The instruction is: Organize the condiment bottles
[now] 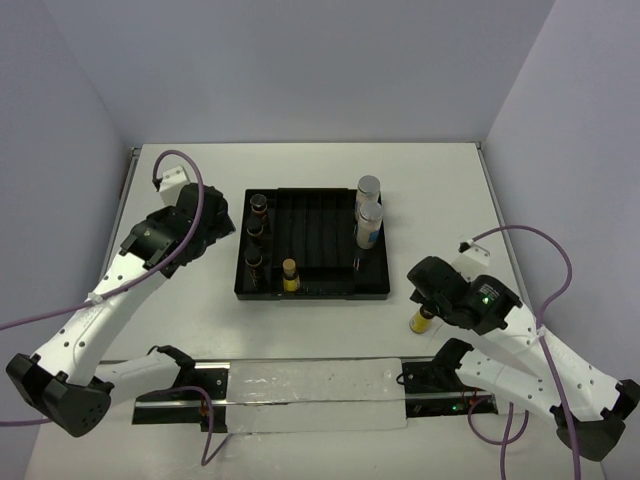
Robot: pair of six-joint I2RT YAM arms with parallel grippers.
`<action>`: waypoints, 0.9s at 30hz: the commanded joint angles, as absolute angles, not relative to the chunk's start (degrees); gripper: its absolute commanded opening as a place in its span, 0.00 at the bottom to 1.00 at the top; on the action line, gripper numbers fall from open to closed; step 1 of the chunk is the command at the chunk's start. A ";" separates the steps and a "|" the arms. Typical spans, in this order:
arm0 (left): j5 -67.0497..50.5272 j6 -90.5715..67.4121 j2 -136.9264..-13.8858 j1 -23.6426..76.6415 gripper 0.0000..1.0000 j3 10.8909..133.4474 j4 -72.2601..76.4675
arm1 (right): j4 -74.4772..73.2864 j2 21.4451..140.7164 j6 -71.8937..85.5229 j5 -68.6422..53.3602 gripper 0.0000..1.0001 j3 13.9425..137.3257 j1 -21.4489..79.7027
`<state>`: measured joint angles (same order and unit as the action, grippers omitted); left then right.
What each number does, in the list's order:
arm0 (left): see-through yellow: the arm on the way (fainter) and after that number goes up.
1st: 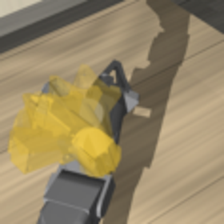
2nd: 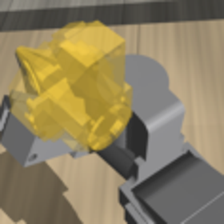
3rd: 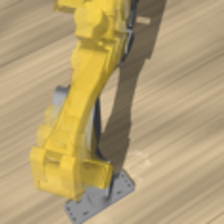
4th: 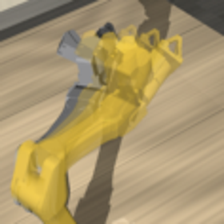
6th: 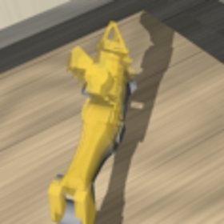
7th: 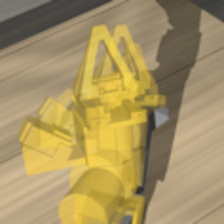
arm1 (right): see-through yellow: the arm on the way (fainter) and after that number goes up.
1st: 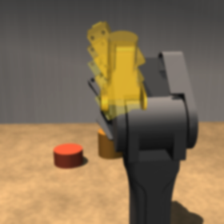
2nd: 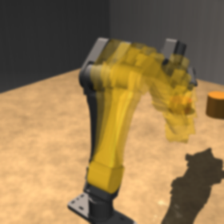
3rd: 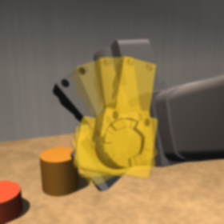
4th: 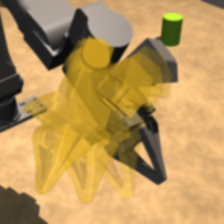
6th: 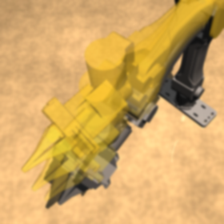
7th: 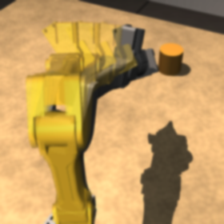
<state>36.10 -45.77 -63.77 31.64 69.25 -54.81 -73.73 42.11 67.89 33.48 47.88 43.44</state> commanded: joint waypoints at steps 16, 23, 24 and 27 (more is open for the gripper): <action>35.82 -44.42 -64.21 31.20 0.99 70.52 -51.71 | -73.34 41.22 67.32 33.05 0.23 45.90 43.15; 36.04 -44.38 -64.44 31.18 0.99 70.38 -51.59 | -75.25 42.18 65.76 36.04 0.09 52.83 43.15; 36.04 -44.38 -64.51 31.11 0.99 70.31 -51.59 | -75.32 42.89 64.69 37.18 0.09 55.10 43.15; 36.51 -44.30 -64.50 31.11 0.99 70.39 -51.58 | -74.60 46.87 58.95 40.65 0.09 62.93 43.15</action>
